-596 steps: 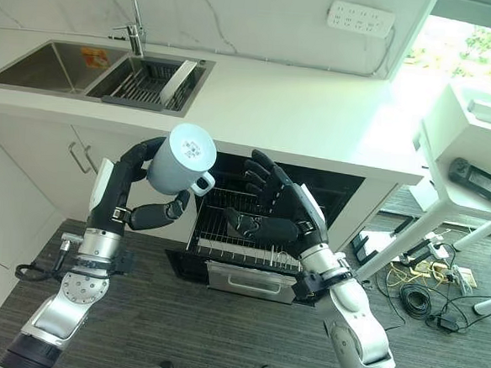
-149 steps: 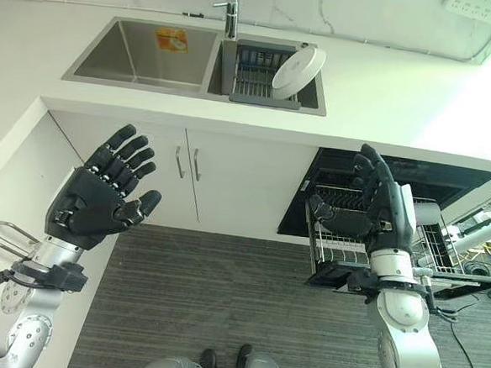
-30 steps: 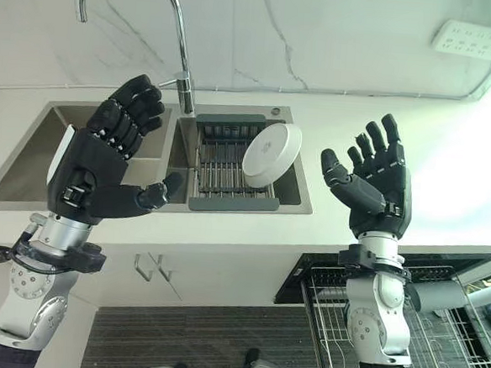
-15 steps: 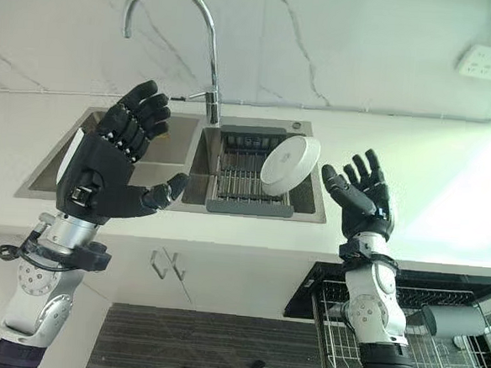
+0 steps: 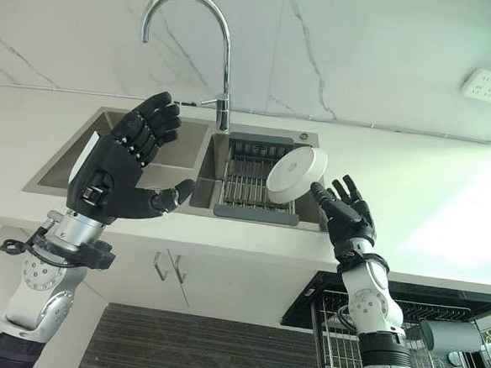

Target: Place the dishes in the dishwasher.

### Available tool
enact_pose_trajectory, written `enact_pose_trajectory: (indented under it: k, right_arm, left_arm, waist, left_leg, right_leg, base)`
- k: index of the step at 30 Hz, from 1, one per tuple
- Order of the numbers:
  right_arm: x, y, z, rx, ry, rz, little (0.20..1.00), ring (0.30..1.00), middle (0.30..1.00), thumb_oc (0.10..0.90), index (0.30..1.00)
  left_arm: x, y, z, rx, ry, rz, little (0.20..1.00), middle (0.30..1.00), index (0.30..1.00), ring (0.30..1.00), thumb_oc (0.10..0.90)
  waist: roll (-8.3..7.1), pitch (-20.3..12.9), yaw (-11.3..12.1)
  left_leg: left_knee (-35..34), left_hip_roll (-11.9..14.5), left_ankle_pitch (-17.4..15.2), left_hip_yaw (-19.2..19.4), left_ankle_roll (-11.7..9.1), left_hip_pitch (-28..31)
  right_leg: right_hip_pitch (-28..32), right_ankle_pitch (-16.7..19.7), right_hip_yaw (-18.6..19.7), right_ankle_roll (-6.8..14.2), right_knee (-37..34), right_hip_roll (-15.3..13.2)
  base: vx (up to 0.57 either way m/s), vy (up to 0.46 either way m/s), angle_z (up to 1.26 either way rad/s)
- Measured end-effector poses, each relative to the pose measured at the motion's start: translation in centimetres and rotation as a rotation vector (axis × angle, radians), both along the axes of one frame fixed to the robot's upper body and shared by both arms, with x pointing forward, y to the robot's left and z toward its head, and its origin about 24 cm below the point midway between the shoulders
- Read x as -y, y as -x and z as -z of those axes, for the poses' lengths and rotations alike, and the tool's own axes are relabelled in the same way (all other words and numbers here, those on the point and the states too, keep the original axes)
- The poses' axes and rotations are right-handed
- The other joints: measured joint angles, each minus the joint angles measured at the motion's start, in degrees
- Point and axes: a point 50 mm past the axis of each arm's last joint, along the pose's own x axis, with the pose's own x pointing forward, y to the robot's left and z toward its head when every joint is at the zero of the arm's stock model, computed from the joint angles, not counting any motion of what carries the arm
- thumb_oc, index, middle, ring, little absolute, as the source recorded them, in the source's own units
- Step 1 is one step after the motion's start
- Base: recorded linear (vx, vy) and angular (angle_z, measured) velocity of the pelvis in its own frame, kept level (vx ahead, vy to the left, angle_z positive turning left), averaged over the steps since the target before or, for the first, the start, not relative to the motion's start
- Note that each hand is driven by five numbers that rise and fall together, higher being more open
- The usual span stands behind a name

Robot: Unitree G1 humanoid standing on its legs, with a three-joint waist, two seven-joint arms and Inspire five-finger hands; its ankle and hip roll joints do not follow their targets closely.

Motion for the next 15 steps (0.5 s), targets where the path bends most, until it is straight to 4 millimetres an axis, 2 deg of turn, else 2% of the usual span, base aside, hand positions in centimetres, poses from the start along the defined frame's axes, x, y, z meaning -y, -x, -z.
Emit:
enact_pose_trajectory:
  k: [15]
  right_arm:
    - [0.02,-0.41,0.26,-0.045,-0.043,-0.026,0.900,0.900,0.900,0.800,0.900]
  left_arm:
    - [0.22,-0.20,-0.34,0.009,-0.006,0.005,0.900,0.900,0.900,0.900,0.800]
  waist:
    - [-0.01,0.0,0.0]
  left_leg:
    - [0.1,0.1,0.1,0.0,-0.1,0.2]
  right_leg:
    - [0.2,0.2,0.0,-0.3,-0.2,0.2]
  base:
    - [0.00,0.000,0.00]
